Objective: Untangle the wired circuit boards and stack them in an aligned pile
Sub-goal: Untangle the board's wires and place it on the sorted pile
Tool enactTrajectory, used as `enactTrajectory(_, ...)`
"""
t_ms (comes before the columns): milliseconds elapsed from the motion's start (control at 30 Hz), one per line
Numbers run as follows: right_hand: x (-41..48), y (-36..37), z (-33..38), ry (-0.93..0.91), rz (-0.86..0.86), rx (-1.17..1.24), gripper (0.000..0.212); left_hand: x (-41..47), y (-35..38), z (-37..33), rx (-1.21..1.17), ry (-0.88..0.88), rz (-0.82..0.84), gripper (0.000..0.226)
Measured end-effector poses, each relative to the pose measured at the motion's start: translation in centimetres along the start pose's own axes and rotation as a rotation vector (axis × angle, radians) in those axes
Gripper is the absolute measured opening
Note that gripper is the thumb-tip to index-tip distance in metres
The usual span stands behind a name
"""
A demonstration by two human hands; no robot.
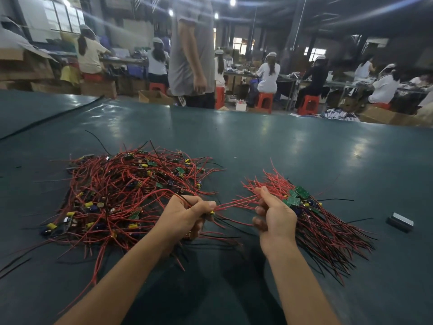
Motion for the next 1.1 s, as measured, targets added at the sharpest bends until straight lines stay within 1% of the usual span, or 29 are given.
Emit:
enactTrajectory(133,-0.4,0.0,0.4,-0.057,0.024,-0.003,0.027,0.3,-0.9,-0.1,-0.041,-0.004,-0.099,0.037)
enactTrajectory(267,-0.8,0.2,0.5,-0.100,0.027,-0.039,0.029,0.7,-1.7,0.0,-0.177,-0.012,-0.204,0.024)
enactTrajectory(333,-1.1,0.3,0.5,-0.125,0.021,-0.070,0.028,0.6,-2.1,0.0,-0.242,0.004,-0.243,0.030)
enactTrajectory(400,-1.3,0.3,0.6,-0.164,0.006,-0.107,0.029,0.5,-2.5,-0.3,-0.238,0.036,-0.277,0.037)
enactTrajectory(467,-1.4,0.2,0.7,-0.191,-0.005,-0.106,0.028,0.5,-2.6,-0.6,-0.231,0.049,-0.273,0.036)
enactTrajectory(567,-1.4,0.2,0.9,-0.212,0.009,-0.096,0.023,0.6,-2.6,-0.6,-0.296,0.025,-0.266,0.030)
enactTrajectory(700,-1.5,0.4,0.9,-0.194,0.046,-0.095,0.019,0.4,-2.9,-0.8,-0.311,0.045,-0.289,0.030)
enactTrajectory(767,-1.5,0.5,0.9,-0.174,0.084,-0.075,0.014,0.3,-3.2,-0.9,-0.322,0.064,-0.318,0.032)
enactTrajectory(833,-1.7,0.8,0.9,-0.143,0.146,-0.085,0.014,0.4,-3.7,-1.0,-0.345,0.081,-0.362,0.034)
enactTrajectory(933,-2.0,1.2,1.1,-0.097,0.291,-0.158,0.022,0.6,-4.3,-1.0,-0.439,0.086,-0.403,0.031)
enactTrajectory(1000,-2.1,1.3,1.3,-0.090,0.363,-0.207,0.030,0.7,-4.5,-0.9,-0.536,0.064,-0.385,0.029)
enactTrajectory(1033,-2.0,1.1,1.4,-0.087,0.366,-0.231,0.039,0.8,-4.6,-0.8,-0.581,0.043,-0.363,0.027)
enactTrajectory(1100,-1.5,0.7,1.4,-0.086,0.308,-0.267,0.054,1.0,-4.5,-0.6,-0.641,-0.011,-0.313,0.020)
Point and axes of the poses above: each hand's wrist, its own x-axis towards the middle knuckle, its own y-axis out of the palm, z = x × y, the point moved 5 cm from there along x, towards the middle knuckle, and after that the axes turned 11 degrees about -x, right-handed, at the moved point
